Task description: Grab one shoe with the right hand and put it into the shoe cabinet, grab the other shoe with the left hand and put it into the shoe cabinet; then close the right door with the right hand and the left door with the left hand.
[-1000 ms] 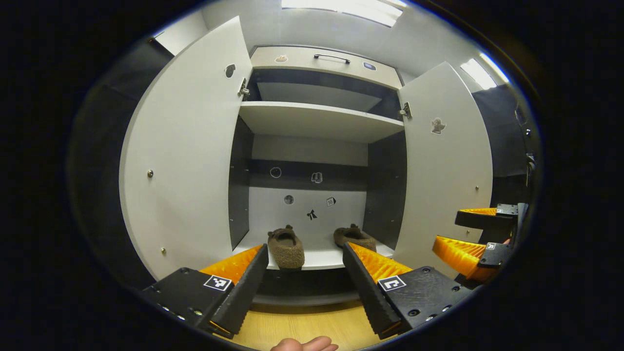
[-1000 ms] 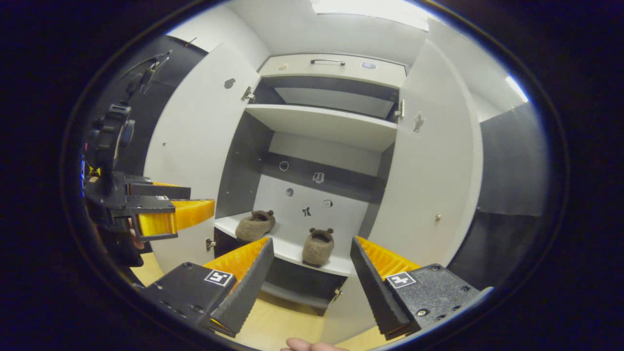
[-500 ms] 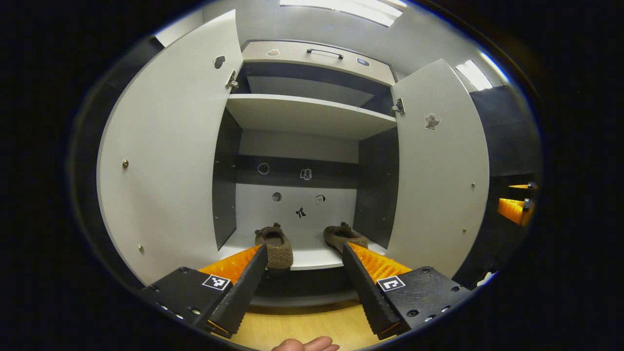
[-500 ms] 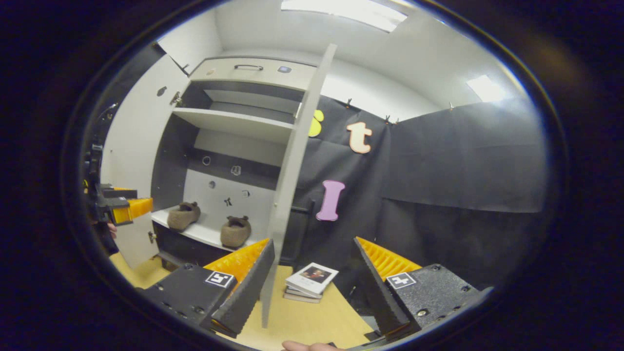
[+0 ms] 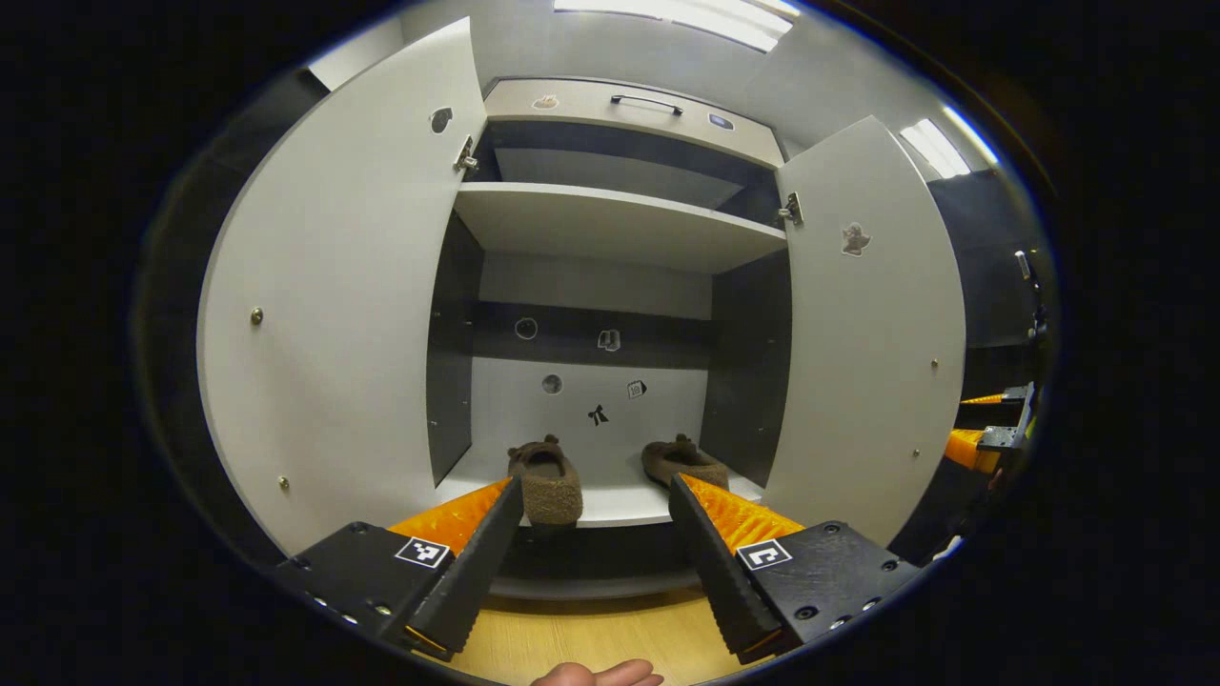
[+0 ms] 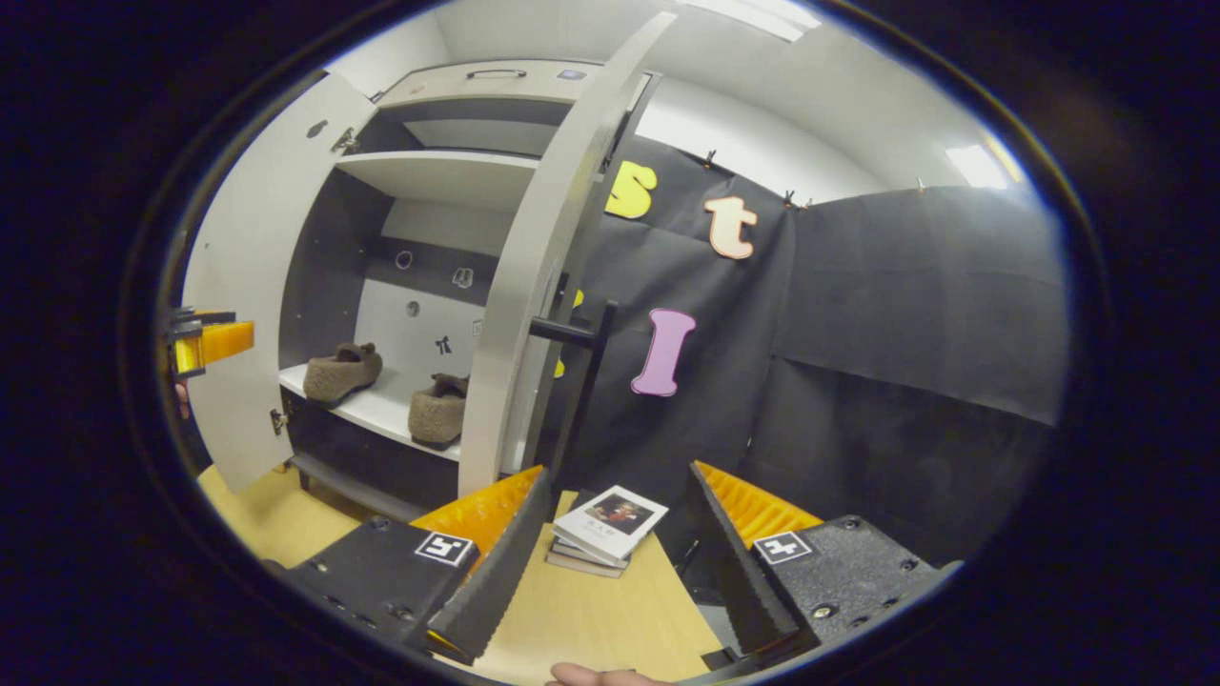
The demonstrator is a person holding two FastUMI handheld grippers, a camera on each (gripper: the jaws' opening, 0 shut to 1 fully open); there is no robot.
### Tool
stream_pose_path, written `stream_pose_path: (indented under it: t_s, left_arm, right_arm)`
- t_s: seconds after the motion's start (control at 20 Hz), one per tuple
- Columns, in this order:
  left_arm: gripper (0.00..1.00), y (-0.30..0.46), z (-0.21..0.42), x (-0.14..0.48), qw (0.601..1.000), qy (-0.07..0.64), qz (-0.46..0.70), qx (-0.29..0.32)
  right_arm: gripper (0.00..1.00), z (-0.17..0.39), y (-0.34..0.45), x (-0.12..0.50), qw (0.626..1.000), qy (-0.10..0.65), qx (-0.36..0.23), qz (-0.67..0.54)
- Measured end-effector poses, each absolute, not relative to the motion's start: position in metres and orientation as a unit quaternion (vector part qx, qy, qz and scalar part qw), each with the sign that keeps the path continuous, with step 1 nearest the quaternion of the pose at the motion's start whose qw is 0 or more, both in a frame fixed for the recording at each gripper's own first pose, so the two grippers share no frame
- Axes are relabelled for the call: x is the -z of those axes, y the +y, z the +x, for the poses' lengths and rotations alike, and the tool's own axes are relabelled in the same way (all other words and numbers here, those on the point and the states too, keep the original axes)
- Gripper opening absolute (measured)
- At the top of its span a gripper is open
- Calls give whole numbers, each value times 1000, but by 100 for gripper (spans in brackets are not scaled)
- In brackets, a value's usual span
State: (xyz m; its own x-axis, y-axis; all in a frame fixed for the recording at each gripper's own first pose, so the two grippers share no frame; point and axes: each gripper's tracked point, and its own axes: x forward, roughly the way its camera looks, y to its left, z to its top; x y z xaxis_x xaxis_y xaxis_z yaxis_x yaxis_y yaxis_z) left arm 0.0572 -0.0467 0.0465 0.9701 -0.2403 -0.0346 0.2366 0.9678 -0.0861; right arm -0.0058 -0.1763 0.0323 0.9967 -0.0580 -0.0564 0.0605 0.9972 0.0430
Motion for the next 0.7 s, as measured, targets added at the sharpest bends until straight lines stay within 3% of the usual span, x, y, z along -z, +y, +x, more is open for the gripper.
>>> stream_pose_path:
  t_s: [0.15,0.25,0.3,0.35,0.4,0.45,0.5,0.55,0.6,0.65,0.7]
  left_arm:
    - [94,-40,61,-45,994,22,-38,103]
    - [94,-42,63,-43,994,24,-40,98]
    - [93,-44,64,-41,994,27,-40,97]
    - [93,-45,65,-39,994,30,-39,95]
    - [94,-46,66,-37,994,33,-38,94]
    - [94,-47,67,-35,994,34,-37,93]
    - [94,-48,67,-35,994,35,-38,92]
    - [94,-49,67,-34,994,35,-40,92]
    - [93,-50,67,-32,994,37,-41,91]
    - [93,-51,66,-31,994,38,-41,90]
    - [94,-50,66,-31,995,39,-41,88]
  right_arm:
    - [90,-3,-163,-31,998,32,-6,45]
    - [81,0,-148,-29,998,33,-33,50]
    - [63,-1,-145,-31,998,29,-40,43]
    - [63,0,-141,-31,998,30,-46,33]
    - [52,0,-135,-30,997,33,-58,27]
    - [47,2,-133,-31,997,34,-63,21]
    - [34,1,-130,-31,997,37,-68,16]
    - [36,1,-128,-32,996,42,-74,15]
    - [21,2,-127,-31,996,48,-78,16]
    - [28,1,-122,-32,994,57,-91,24]
    - [28,-1,-113,-34,992,60,-109,34]
